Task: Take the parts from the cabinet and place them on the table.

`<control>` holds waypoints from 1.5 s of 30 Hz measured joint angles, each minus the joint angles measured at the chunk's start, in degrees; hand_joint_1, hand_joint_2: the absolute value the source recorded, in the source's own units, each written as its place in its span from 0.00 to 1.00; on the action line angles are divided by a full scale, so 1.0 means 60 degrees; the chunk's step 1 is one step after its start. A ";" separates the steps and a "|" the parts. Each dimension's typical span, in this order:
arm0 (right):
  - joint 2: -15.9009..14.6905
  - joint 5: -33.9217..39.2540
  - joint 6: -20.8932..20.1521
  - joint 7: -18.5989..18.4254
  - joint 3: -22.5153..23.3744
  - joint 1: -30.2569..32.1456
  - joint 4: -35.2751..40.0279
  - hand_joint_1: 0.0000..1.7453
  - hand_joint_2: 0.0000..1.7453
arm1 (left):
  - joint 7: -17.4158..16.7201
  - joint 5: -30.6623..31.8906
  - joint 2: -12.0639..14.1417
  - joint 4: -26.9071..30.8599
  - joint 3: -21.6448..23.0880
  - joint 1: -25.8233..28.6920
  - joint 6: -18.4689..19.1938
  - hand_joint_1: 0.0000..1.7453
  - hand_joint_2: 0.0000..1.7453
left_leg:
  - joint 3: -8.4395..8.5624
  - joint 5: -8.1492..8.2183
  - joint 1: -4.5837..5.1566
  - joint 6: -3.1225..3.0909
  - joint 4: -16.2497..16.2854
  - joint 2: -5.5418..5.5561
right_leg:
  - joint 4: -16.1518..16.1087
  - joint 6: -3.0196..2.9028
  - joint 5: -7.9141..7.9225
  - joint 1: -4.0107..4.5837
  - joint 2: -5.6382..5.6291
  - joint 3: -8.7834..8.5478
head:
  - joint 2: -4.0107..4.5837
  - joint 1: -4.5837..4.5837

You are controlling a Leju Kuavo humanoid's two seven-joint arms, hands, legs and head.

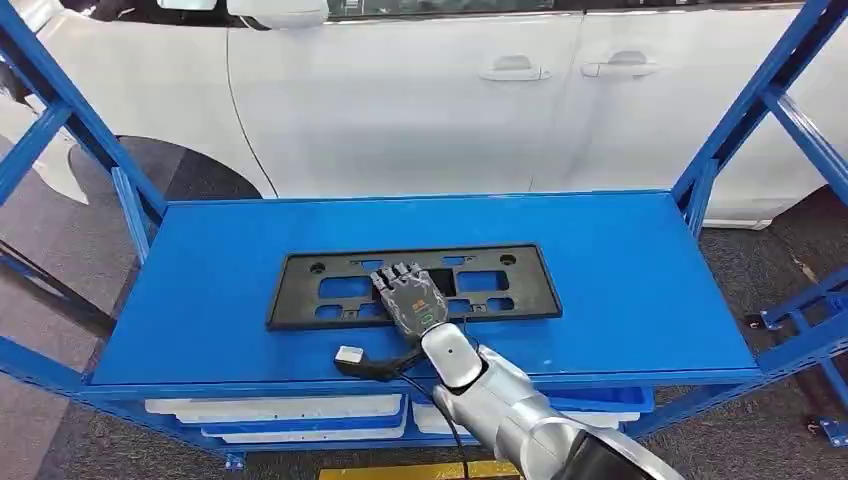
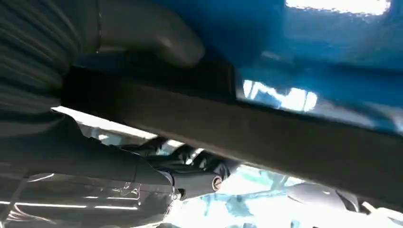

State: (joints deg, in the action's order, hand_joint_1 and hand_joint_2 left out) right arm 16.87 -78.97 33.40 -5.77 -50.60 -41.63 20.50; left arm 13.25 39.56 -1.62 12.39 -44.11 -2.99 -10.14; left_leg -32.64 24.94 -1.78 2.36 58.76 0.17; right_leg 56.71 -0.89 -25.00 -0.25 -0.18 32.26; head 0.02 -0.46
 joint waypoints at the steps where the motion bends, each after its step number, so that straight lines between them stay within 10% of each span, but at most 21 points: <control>1: -0.0015 0.0004 -0.0015 -0.0004 0.0026 -0.0025 -0.0007 1.00 1.00 | 0.0000 0.0000 0.0000 0.0000 0.0000 -0.0030 0.0026 0.00 0.00 | 0.0082 0.0183 0.0064 -0.0083 -0.0193 0.0021 | 0.0077 0.0073 -0.0056 0.0069 -0.0008 0.0047 | -0.0004 -0.0007; 6: -0.0058 0.0073 -0.0066 0.0062 0.0190 -0.0071 -0.0015 1.00 1.00 | 0.0051 -0.0015 -0.0007 0.0000 0.0000 -0.0024 0.0062 0.00 0.00 | 0.0085 0.0034 0.0031 -0.0426 -0.0283 -0.0005 | 0.0160 0.0317 -0.0105 0.0009 -0.0044 0.0073 | 0.0000 0.0022; 9: -0.0098 0.0080 -0.0076 0.0117 0.0222 -0.0076 -0.0022 1.00 1.00 | 0.0073 -0.0022 -0.0004 0.0000 -0.0004 -0.0028 0.0062 0.00 0.00 | 0.0018 0.0011 0.0046 -0.0503 -0.0288 -0.0040 | 0.2160 0.0457 -0.1226 -0.0034 -0.0021 0.1037 | -0.0004 0.0098; 11: -0.0127 0.0080 -0.0076 0.0142 0.0229 -0.0065 -0.0033 1.00 1.00 | 0.0080 -0.0022 -0.0004 0.0000 -0.0004 -0.0017 0.0062 0.00 0.00 | -0.0003 0.0010 0.0058 -0.0503 -0.0282 -0.0049 | 0.3218 0.0485 -0.1495 -0.0052 -0.0020 0.1552 | -0.0004 0.0099; 13: -0.0127 0.0080 -0.0076 0.0142 0.0237 -0.0072 -0.0033 1.00 1.00 | 0.0080 -0.0022 -0.0004 0.0000 -0.0004 -0.0019 0.0062 0.00 0.00 | 0.0030 0.0012 0.0058 -0.0497 -0.0281 -0.0041 | 0.2427 0.0447 -0.0905 -0.0067 -0.0020 0.1156 | -0.0004 0.0106; 15: -0.0127 0.0080 -0.0076 0.0164 0.0244 -0.0085 -0.0033 1.00 1.00 | 0.0084 -0.0022 -0.0011 0.0000 -0.0004 -0.0023 0.0062 0.00 0.00 | 0.0079 0.0033 0.0053 -0.0468 -0.0277 -0.0025 | 0.0558 0.0357 -0.0087 -0.0079 -0.0015 0.0215 | -0.0004 0.0102; 16: -0.0124 0.0080 -0.0076 0.0175 0.0244 -0.0092 -0.0033 1.00 1.00 | 0.0098 -0.0026 0.0007 0.0000 -0.0004 -0.0035 0.0062 0.00 0.00 | 0.0050 0.0076 0.0194 -0.0432 -0.0208 -0.0009 | 0.0043 0.0524 -0.0168 -0.0113 0.0008 0.0013 | -0.0004 0.0120; 19: -0.0102 0.0073 -0.0076 0.0233 0.0259 -0.0090 -0.0033 1.00 1.00 | 0.0327 -0.0058 0.0026 0.0000 -0.0004 -0.0031 0.0066 0.00 0.00 | 0.0053 0.0091 0.0195 -0.0385 -0.0219 0.0033 | 0.0078 0.0318 -0.0110 -0.0082 -0.0028 0.0029 | -0.0004 0.0029; 29: -0.0106 0.0091 0.0375 0.0506 0.0798 -0.0091 -0.0029 1.00 1.00 | 0.1413 -0.0055 0.0015 0.0000 -0.0026 -0.0036 0.0226 0.00 0.00 | 0.0073 0.0048 0.0115 -0.0262 -0.0278 0.0035 | 0.0087 0.0212 -0.0101 0.0004 -0.0030 0.0034 | -0.0004 0.0029; 30: -0.0106 0.0095 0.0379 0.0506 0.0848 -0.0092 -0.0029 1.00 1.00 | 0.1431 -0.0055 0.0011 0.0000 -0.0029 -0.0036 0.0226 0.00 1.00 | 0.0071 0.0048 0.0114 -0.0262 -0.0278 0.0035 | 0.0087 0.0211 -0.0101 0.0005 -0.0030 0.0035 | -0.0004 0.0025; 39: -0.0218 0.1397 0.0969 0.2129 0.2162 0.0004 0.1486 1.00 1.00 | 0.1636 -0.0208 0.0004 0.0000 -0.0291 -0.0040 -0.0073 0.00 1.00 | 0.0026 0.0046 0.0117 -0.0262 -0.0269 0.0028 | 0.0086 0.0212 -0.0071 0.0008 -0.0045 0.0083 | -0.0004 0.0025; 45: -0.0689 0.6741 -0.0289 0.4621 0.3691 0.1042 0.6368 1.00 1.00 | 0.1753 -0.0529 -0.0022 0.0000 -0.0751 0.0036 -0.0212 0.00 1.00 | -0.0021 0.0047 0.0118 -0.0264 -0.0260 0.0040 | 0.0084 0.0213 -0.0073 0.0007 -0.0025 0.0115 | -0.0004 0.0029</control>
State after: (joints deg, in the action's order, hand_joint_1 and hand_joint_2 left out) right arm 12.74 -38.52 31.66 21.96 -28.45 -35.38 58.71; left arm 23.76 36.39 -1.75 12.39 -48.61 -2.77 -11.41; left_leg -32.77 25.22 -1.07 0.78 57.20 0.41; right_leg 57.21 0.39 -25.44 -0.21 -0.32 32.95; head 0.00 -0.28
